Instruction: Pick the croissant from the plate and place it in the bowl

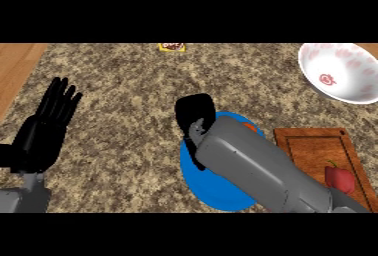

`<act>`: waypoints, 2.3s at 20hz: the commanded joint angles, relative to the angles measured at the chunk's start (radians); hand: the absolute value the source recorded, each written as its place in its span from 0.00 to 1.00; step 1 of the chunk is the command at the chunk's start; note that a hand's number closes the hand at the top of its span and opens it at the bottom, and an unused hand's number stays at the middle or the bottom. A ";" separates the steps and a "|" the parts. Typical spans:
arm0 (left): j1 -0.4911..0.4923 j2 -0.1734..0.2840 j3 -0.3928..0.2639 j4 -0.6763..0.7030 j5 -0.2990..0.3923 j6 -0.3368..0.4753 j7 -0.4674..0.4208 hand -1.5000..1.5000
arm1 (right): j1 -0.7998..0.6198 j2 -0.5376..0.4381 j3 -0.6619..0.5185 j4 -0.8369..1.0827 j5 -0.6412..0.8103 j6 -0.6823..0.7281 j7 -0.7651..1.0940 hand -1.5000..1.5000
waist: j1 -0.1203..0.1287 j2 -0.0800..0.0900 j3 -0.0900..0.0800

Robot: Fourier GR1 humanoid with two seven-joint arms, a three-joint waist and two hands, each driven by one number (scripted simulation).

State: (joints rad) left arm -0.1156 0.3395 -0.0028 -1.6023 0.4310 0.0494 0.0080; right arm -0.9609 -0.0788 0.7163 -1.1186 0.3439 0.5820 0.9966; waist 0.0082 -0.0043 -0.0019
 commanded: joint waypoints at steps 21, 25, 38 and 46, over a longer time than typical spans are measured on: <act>-0.011 -0.061 0.031 0.033 -0.063 -0.027 -0.018 0.50 | 0.351 -0.089 0.057 -0.268 0.341 -0.025 -0.034 0.00 | -0.009 0.005 0.002; -0.045 -0.022 0.097 0.040 -0.012 -0.088 0.018 0.50 | 0.393 -0.072 0.026 -0.236 0.401 0.001 -0.085 0.00 | -0.009 0.004 0.002; 0.001 -0.051 0.138 0.040 -0.049 -0.137 -0.003 0.50 | 0.387 0.052 -0.081 0.022 0.596 -0.018 -0.219 0.00 | -0.003 0.005 0.002; -0.031 -0.066 0.120 0.007 -0.062 -0.119 0.060 0.50 | 0.286 0.076 -0.006 0.118 0.659 0.023 -0.325 1.00 | 0.004 0.006 0.002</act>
State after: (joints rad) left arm -0.1403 0.2689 0.1118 -1.5899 0.3621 -0.0503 0.0557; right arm -0.6255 -0.0449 0.6819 -1.0879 0.9720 0.6180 0.7072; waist 0.0066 -0.0010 -0.0005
